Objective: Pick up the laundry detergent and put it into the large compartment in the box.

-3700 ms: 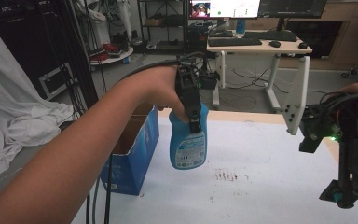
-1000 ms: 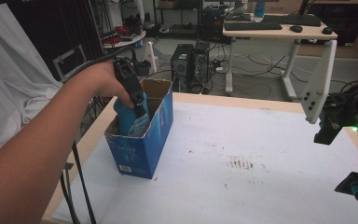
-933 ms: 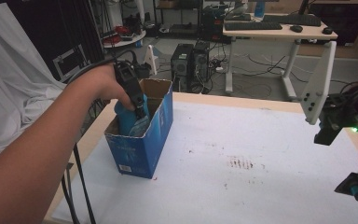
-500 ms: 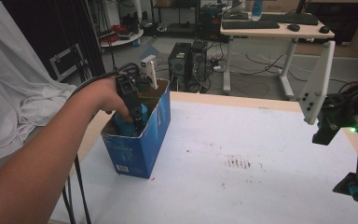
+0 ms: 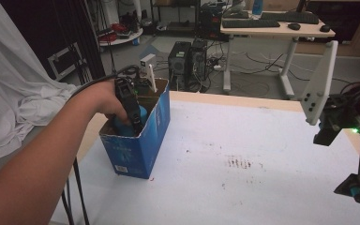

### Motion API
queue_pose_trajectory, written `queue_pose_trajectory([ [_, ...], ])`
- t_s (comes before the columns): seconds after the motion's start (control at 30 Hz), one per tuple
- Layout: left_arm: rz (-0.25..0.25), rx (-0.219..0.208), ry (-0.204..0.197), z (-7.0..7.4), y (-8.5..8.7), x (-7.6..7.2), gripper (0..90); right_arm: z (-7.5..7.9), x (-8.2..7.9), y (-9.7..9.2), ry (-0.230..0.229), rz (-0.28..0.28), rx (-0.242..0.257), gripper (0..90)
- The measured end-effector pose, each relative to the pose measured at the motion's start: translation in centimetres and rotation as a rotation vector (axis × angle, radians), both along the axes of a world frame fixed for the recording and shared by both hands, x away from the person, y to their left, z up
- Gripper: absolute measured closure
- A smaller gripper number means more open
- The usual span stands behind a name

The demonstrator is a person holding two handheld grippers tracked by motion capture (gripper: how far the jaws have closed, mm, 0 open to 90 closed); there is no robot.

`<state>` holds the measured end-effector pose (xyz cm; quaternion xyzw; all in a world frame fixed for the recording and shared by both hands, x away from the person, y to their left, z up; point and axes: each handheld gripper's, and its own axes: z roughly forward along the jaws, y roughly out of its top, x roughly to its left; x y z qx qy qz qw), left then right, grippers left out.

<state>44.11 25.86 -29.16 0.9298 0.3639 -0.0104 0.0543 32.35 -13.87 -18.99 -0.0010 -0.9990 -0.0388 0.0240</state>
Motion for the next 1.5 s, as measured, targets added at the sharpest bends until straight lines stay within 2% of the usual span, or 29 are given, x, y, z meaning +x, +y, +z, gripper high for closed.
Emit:
queue_pose_trajectory([
  [0.2,0.016,0.000,0.010,0.0,0.2,0.0,39.4,0.0,0.0,0.0,0.002,-0.002,0.001,4.4],
  [0.33,0.015,0.026,0.016,0.1,0.1,0.1,38.1,0.1,-0.1,0.0,0.002,-0.002,0.004,4.4],
  [0.43,0.018,0.030,-0.009,0.5,0.0,0.0,33.5,0.1,-0.1,-0.1,0.001,-0.003,0.006,4.4],
  [0.7,0.014,0.029,-0.003,1.2,-0.1,-0.2,33.5,0.1,-0.1,-0.1,-0.004,-0.003,0.006,4.4],
  [0.83,0.032,0.009,-0.001,1.5,0.0,-0.3,33.4,0.1,-0.1,-0.1,-0.005,0.000,0.005,4.4],
  [1.03,0.048,0.014,-0.006,2.1,0.2,-0.4,30.4,0.1,-0.1,-0.2,-0.003,0.000,0.007,4.4],
  [1.1,0.070,0.004,-0.015,2.4,0.1,-0.6,30.3,0.2,-0.2,-0.2,-0.003,-0.003,0.006,4.4],
  [1.17,0.059,0.006,-0.011,2.8,0.2,-0.5,30.3,0.2,-0.2,-0.2,-0.005,-0.002,0.008,4.4],
  [1.37,0.074,-0.012,-0.026,3.8,0.2,-0.7,30.2,0.2,-0.2,-0.1,-0.005,0.002,0.007,4.4],
  [1.5,0.072,-0.026,-0.040,5.0,0.2,-0.8,27.6,0.5,-0.2,-0.1,-0.007,0.002,0.014,4.4],
])
